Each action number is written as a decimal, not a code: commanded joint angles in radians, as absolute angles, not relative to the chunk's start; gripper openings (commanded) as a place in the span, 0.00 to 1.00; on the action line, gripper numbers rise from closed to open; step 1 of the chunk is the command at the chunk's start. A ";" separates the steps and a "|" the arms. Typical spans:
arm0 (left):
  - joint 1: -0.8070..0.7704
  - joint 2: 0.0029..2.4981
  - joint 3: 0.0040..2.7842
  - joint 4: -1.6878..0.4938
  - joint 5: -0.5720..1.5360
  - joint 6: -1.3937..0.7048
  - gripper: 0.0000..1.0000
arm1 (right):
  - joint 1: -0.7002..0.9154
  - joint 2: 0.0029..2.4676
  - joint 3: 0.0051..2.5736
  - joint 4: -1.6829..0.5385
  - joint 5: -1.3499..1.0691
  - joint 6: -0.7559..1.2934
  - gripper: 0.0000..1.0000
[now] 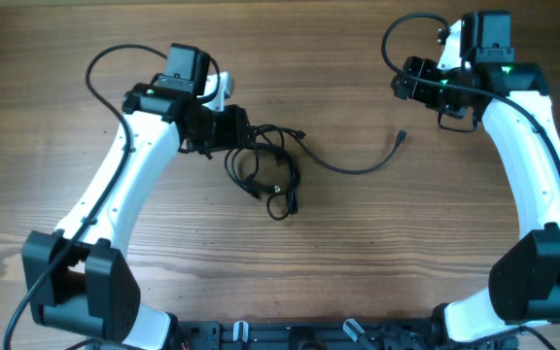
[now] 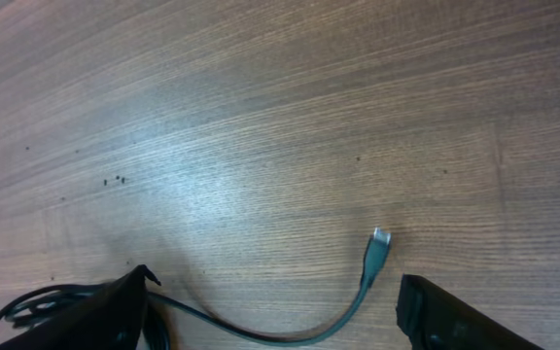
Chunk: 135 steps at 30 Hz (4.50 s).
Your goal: Untangle cables
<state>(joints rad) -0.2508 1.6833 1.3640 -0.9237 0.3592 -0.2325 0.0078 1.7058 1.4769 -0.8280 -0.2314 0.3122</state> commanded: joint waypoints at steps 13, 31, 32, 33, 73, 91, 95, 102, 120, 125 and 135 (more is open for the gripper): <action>-0.355 1.768 1.275 -0.845 0.358 -0.166 0.18 | 0.010 1.711 1.483 -0.855 -0.241 0.313 0.85; -0.327 1.600 1.336 -0.801 0.317 -0.240 0.04 | 0.055 1.711 1.483 -0.813 -0.472 0.183 0.84; -0.324 1.563 1.336 -0.796 0.316 -0.240 0.04 | 0.055 1.711 1.483 -0.813 -0.472 0.183 0.83; -0.318 1.529 1.336 -0.788 0.316 -0.244 0.04 | 0.055 1.711 1.483 -0.813 -0.472 0.183 0.83; -0.069 1.414 1.336 0.360 1.158 -1.449 0.04 | 0.370 1.831 1.483 -0.354 -0.789 0.230 0.84; -0.050 1.414 1.335 0.281 1.264 -1.290 0.04 | 0.318 1.829 1.484 -0.360 -0.579 0.370 0.11; -0.049 1.414 1.335 0.279 1.248 -1.291 0.04 | 0.327 1.831 1.483 -0.360 -0.628 0.367 0.22; -0.049 1.414 1.335 0.280 1.218 -1.340 0.04 | 0.424 1.873 1.483 -0.325 -0.565 0.434 0.52; -0.050 1.414 1.335 0.280 1.196 -1.375 0.04 | 0.511 1.949 1.483 -0.170 -0.434 0.635 0.28; -0.045 1.414 1.335 0.268 1.217 -1.258 0.04 | 0.437 1.947 1.484 -0.249 -0.451 0.627 0.06; -0.046 1.446 1.335 -0.240 1.222 -0.714 0.04 | 0.249 1.946 1.485 -0.364 -0.677 0.479 0.04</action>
